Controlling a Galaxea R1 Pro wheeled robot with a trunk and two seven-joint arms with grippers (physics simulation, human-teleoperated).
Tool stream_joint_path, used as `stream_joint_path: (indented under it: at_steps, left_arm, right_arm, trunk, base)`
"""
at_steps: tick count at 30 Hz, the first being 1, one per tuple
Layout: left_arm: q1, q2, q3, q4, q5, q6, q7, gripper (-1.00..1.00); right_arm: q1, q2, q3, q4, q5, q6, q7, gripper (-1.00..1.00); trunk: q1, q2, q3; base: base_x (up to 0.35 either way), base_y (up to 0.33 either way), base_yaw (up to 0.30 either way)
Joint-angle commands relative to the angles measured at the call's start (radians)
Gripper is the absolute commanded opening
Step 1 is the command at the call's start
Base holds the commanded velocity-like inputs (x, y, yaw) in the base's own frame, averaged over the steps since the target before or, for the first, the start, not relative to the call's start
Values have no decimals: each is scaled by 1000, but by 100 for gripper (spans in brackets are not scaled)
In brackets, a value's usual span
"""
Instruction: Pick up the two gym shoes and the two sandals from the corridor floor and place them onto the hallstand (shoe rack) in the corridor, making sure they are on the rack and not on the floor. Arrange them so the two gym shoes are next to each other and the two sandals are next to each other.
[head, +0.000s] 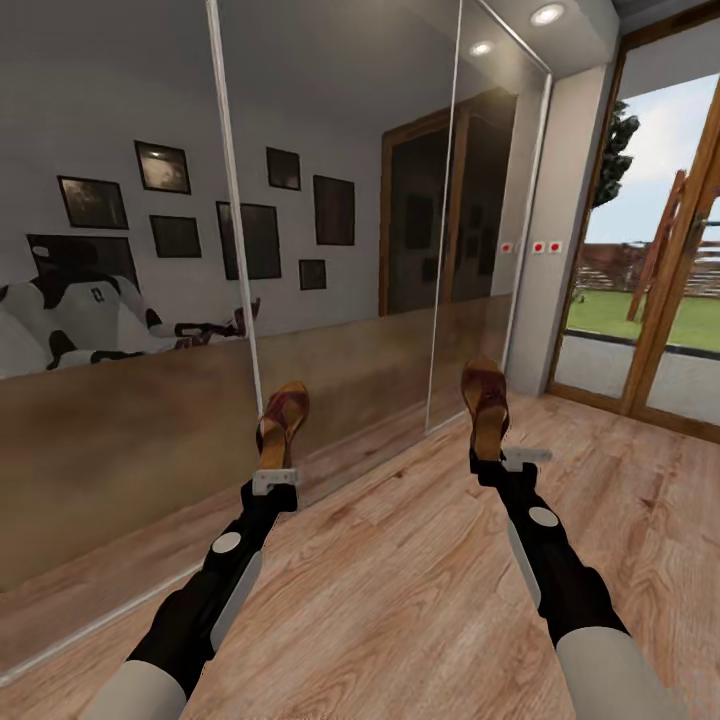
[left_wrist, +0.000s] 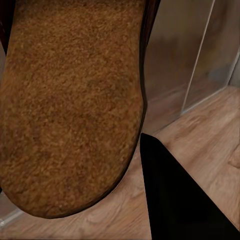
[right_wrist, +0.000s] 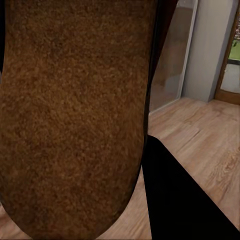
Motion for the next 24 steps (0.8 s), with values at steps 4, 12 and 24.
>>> stream_joint_path:
  at_steps: [4, 12, 24]
  left_arm:
    - [-1, 0, -3, -1, 6, 5, 6, -100]
    - [-1, 0, -3, -1, 6, 5, 6, -100]
    - [-1, 0, -4, -1, 6, 5, 6, -100]
  right_arm:
    - [0, 0, 0, -3, 7, 7, -2, -100]
    - [0, 0, -1, -3, 7, 7, -2, -100]
    - [0, 0, -1, -3, 7, 7, -2, -100]
  trunk:
    - [0, -1, -4]
    - [0, -1, -9]
    - [0, -1, -17]
  base:
    - [0, 0, 290]
    - [0, 0, 290]
    - [0, 0, 290]
